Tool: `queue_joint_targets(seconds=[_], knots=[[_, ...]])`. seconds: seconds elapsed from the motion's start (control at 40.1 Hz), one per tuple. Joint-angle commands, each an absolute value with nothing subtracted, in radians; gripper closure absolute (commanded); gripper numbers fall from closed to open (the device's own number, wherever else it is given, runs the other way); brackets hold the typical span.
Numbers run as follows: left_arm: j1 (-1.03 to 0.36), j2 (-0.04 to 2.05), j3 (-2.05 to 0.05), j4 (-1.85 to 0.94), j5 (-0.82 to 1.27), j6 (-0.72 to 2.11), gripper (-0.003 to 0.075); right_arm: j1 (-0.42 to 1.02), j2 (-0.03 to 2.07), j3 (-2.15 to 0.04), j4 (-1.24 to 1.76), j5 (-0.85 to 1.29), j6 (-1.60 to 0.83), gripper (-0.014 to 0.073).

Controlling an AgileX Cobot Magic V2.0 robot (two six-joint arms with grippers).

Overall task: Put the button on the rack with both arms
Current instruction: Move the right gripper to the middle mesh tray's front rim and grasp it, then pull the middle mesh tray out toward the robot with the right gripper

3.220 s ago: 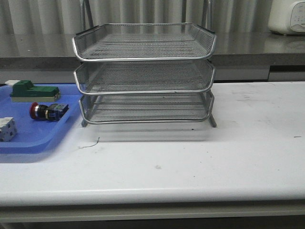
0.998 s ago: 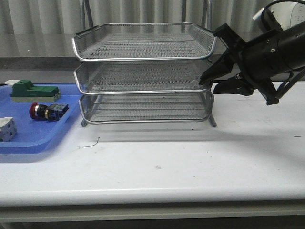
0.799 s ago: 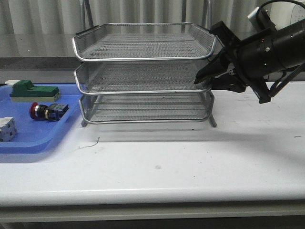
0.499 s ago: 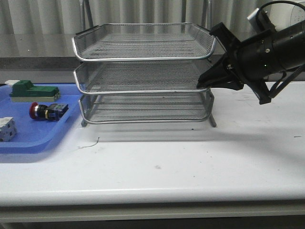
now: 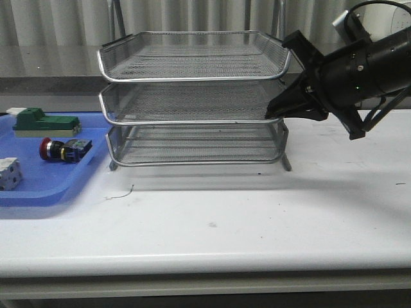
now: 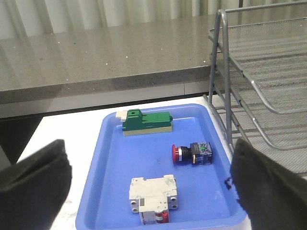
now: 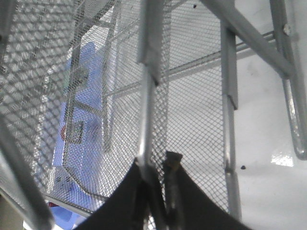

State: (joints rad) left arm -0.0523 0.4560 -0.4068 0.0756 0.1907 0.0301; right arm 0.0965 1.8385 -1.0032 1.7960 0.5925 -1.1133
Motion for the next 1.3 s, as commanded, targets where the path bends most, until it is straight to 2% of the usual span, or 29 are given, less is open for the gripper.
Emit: queue_joint_targets(seconds=[0.0,0.549,1.273], knots=[[-0.059,0.465,-0.443,0.072,0.109,0.022,0.0080,0.090,1.793,-1.029,1.869,0.659,-1.119,0.0571],[-0.059,0.465,-0.443,0.072,0.107,0.022,0.0080,0.089,1.728,-0.962,1.774,0.681,-1.121,0.0571],[-0.059,0.465,-0.443,0.072,0.107,0.022,0.0080,0.089,1.538,-0.661,1.769,0.744,-1.217,0.0571]])
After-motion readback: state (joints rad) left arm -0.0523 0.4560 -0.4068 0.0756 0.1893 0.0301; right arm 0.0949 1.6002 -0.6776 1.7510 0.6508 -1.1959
